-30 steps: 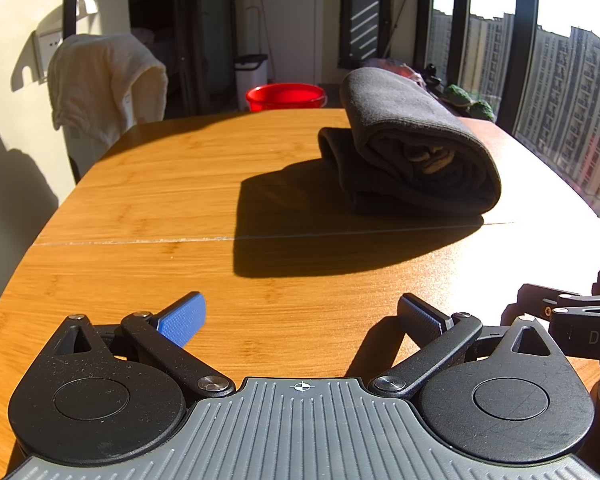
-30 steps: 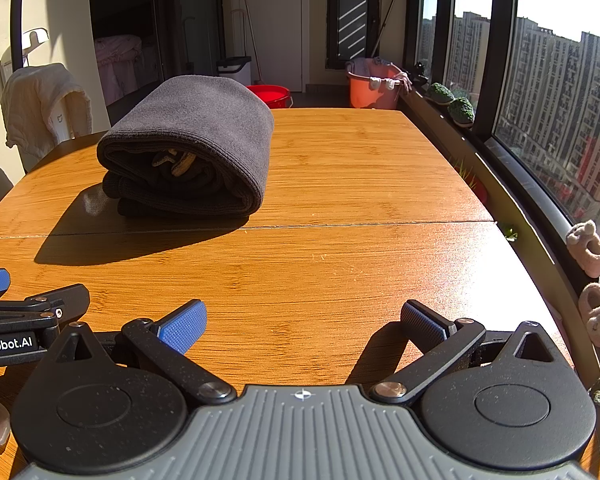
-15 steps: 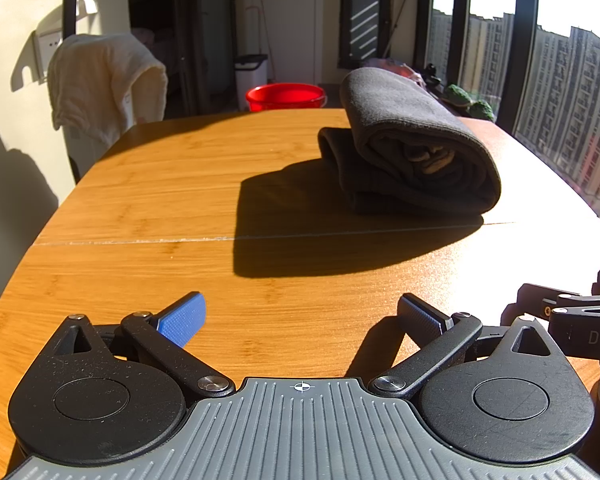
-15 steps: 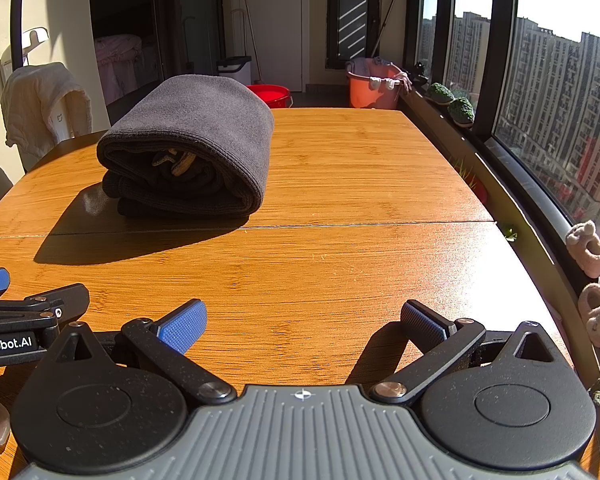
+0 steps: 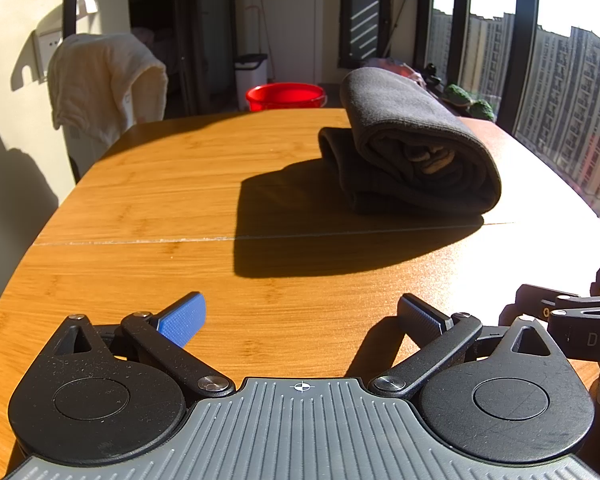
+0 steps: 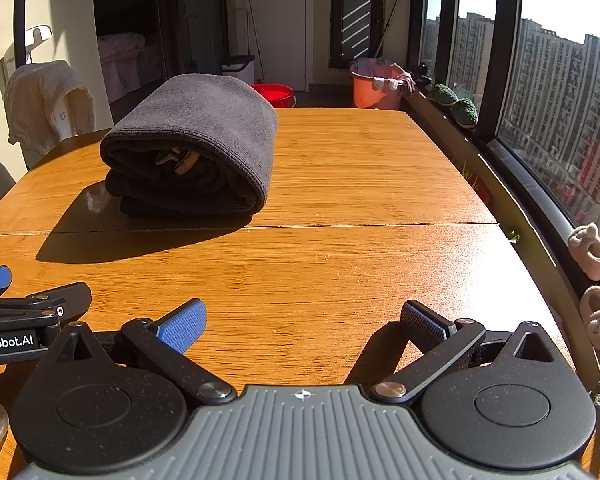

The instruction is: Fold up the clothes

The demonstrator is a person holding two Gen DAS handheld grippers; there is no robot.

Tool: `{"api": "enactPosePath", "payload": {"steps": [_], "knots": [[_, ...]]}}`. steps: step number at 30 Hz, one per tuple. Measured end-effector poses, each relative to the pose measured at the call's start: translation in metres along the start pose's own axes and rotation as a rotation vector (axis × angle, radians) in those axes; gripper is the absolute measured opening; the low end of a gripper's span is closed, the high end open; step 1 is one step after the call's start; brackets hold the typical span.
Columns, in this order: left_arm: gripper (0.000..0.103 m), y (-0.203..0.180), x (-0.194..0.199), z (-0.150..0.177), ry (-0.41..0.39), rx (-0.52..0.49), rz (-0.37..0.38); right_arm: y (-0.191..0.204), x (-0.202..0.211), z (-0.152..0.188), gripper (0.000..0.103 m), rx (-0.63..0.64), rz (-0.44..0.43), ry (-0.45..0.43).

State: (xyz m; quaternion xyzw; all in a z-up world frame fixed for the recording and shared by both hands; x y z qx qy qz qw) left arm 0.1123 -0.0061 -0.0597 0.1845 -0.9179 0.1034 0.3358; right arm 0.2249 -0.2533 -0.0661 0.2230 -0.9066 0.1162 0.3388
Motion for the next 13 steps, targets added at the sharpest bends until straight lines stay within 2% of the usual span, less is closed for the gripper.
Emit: {"api": "enactPosePath", "payload": {"steps": [13], "knots": [[0.103,0.0016,-0.0008,-0.0013,-0.003,0.014,0.000,-0.0028,0.0004,-0.0003,0.103,0.020,-0.023,0.000]]}}
Point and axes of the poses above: each gripper's, at about its wrist camera, not at the fingertips, and x roughly against the way its jaws point, y to its left, z to its underside, the point moved 5 cm from there along -x, roughly the way its jaws point, and after that the axes turned 6 degrees about x, right-handed, at the moved point
